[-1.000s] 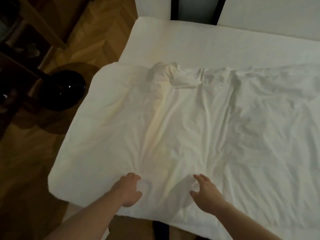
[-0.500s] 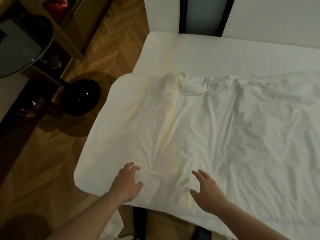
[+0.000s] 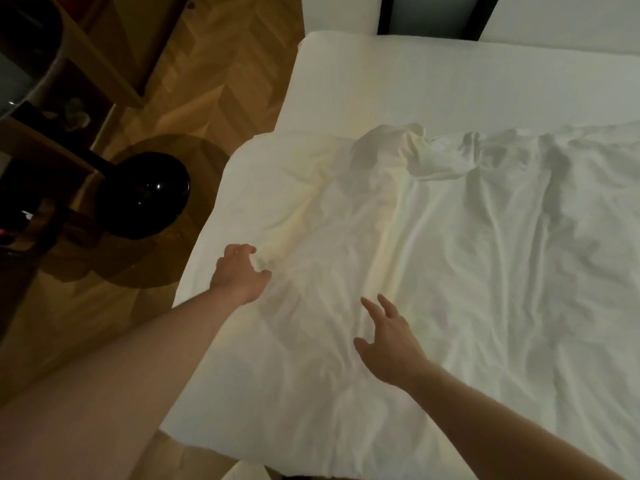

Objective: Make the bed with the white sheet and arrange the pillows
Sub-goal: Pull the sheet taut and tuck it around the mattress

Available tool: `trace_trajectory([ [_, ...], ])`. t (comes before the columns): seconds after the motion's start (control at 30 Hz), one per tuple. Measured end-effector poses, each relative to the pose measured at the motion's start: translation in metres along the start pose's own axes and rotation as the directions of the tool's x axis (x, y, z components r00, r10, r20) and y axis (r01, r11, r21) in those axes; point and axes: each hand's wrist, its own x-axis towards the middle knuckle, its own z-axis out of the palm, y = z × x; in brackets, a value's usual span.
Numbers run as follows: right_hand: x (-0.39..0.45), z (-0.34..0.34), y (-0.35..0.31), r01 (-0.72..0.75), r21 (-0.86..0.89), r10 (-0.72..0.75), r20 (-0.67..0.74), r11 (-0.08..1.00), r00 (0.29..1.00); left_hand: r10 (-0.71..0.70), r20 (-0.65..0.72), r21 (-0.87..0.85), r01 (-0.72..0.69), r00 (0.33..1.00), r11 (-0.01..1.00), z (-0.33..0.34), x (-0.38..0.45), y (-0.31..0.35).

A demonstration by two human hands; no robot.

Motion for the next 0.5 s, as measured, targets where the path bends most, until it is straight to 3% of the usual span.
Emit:
trace_trajectory([
  [0.07, 0.016, 0.012, -0.005, -0.002, -0.008, 0.002, 0.009, 1.0, 1.0, -0.032, -0.02, -0.028, 0.031, 0.999, 0.999, 0.008, 0.022, -0.009],
  [0.2, 0.03, 0.036, 0.002, -0.026, -0.039, 0.028, 0.055, 0.999, 0.998, -0.042, 0.107, -0.066, 0.049, 0.993, 0.997, 0.041, 0.04, -0.016],
  [0.27, 0.03, 0.045, 0.01, -0.021, -0.063, 0.025, 0.065, 0.998, 0.998, -0.043, 0.094, -0.055, 0.048, 0.995, 0.997, 0.054, 0.043, -0.015],
  [0.37, 0.024, 0.048, 0.022, -0.006, -0.093, 0.013, 0.08, 0.996, 0.997, 0.004, -0.082, 0.0, -0.004, 0.997, 1.0, 0.045, 0.045, -0.014],
  [0.43, 0.022, 0.043, 0.026, 0.021, -0.118, -0.013, 0.076, 0.993, 0.997, -0.008, -0.278, -0.096, -0.02, 0.961, 0.995, 0.03, 0.043, -0.021],
  [0.5, 0.023, 0.038, 0.028, 0.033, -0.125, -0.026, 0.058, 0.992, 0.998, -0.031, -0.344, -0.136, -0.017, 0.938, 0.991, 0.026, 0.037, -0.035],
])
